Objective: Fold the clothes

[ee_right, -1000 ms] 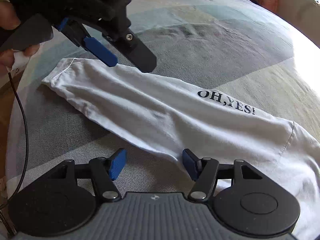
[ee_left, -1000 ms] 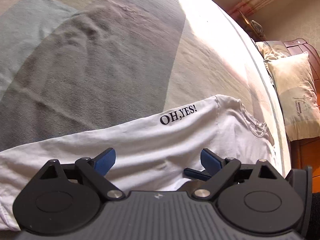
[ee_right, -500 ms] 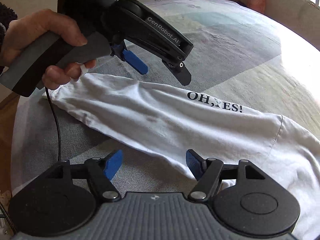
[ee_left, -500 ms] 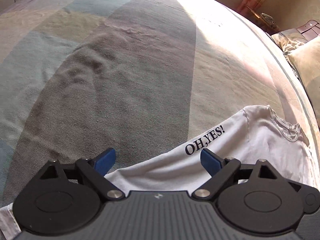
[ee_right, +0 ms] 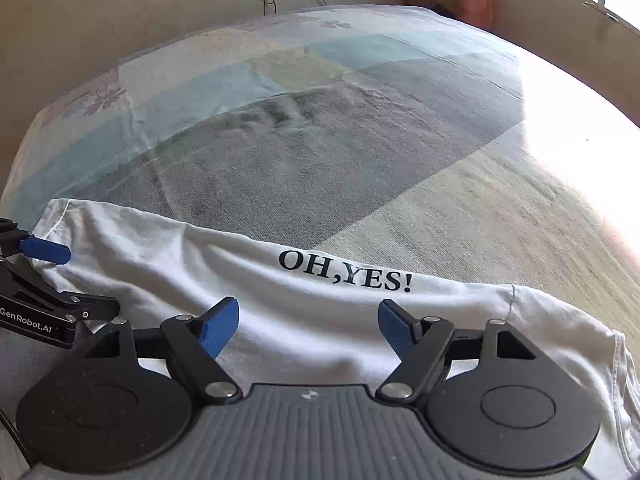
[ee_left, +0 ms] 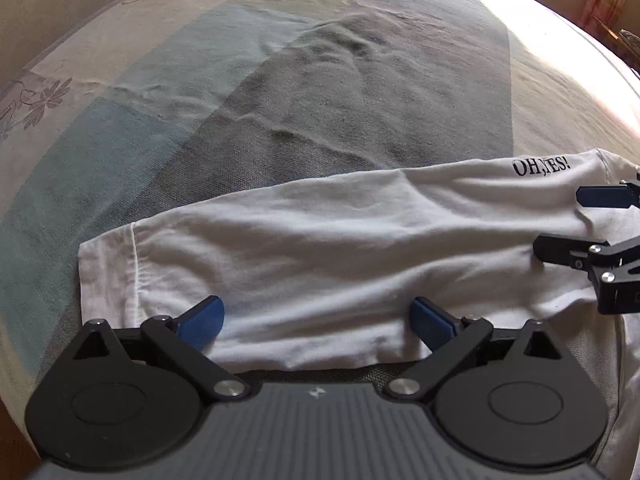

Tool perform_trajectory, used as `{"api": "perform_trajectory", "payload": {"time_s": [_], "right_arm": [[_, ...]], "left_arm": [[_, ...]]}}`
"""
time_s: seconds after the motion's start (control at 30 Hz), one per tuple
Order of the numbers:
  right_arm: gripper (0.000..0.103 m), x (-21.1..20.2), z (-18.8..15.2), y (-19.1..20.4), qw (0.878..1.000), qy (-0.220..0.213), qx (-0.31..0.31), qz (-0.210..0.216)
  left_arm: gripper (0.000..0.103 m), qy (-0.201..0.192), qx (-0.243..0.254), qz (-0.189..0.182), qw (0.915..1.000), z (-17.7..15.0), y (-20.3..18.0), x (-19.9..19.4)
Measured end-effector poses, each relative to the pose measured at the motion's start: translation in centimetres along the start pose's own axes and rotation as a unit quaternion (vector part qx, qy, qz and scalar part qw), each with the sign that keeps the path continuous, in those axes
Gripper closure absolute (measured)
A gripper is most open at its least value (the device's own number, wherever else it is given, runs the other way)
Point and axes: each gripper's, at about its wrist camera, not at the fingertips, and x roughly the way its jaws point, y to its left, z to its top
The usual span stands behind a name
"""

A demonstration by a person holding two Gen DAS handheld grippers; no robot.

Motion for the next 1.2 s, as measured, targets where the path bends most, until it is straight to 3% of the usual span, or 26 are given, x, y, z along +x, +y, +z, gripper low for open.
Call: {"api": "perform_trajectory", "payload": {"time_s": [0.07, 0.1, 0.27, 0.5, 0.57, 0.63, 0.83, 1.0, 1.1, 1.2], "right_arm": [[0.008, 1.5, -0.7, 0.7, 1.000, 0.014, -0.021, -0.004], [0.000, 1.8, -0.9, 1.1, 0.999, 0.001, -0.029, -0.013], [0.000, 2.6, 0.3, 0.6, 1.000, 0.013, -0.014, -0.005], [0.000, 0.1, -2.5, 1.1, 0.999, 0.039, -0.012, 0.010], [0.000, -0.4, -1.6, 0.4, 1.000, 0.019, 0.013, 0.021], [0.000, -0.8, -0.3, -0.1, 0.999, -0.014, 0.034, 0.012], [0.000, 3.6, 1.6, -0.7, 0.996, 0.019, 0.077, -0.046], [0.000, 4.9, 3.0, -1.2, 0.994, -0.012, 0.092, -0.064], [0.000, 5.0, 3.6, -1.3, 0.994, -0.004, 0.089, -0.068], [0.000, 2.5, 2.8, -0.7, 0.995, -0.011, 0.073, -0.067]], "left_arm": [[0.001, 0.004, 0.000, -0.003, 1.0000, -0.5, 0.4, 0.1], [0.000, 0.006, -0.001, -0.005, 1.0000, -0.7, 0.6, 0.2], [0.000, 0.012, -0.004, -0.012, 0.9998, -1.3, 1.4, 0.5], [0.003, 0.001, -0.019, -0.019, 0.9996, 0.7, 1.5, 1.4], [0.002, -0.002, -0.023, -0.021, 0.9995, 1.3, 1.5, 1.7], [0.002, -0.005, -0.028, -0.023, 0.9993, 1.8, 1.5, 2.0], [0.001, -0.014, -0.041, -0.030, 0.9986, 3.5, 1.6, 2.8], [0.001, -0.022, -0.044, -0.017, 0.9986, 4.8, 1.5, 3.5], [0.003, -0.026, -0.036, -0.017, 0.9989, 4.9, 1.5, 2.8], [0.002, -0.062, -0.003, -0.023, 0.9978, 3.3, 1.2, 0.5]]}}
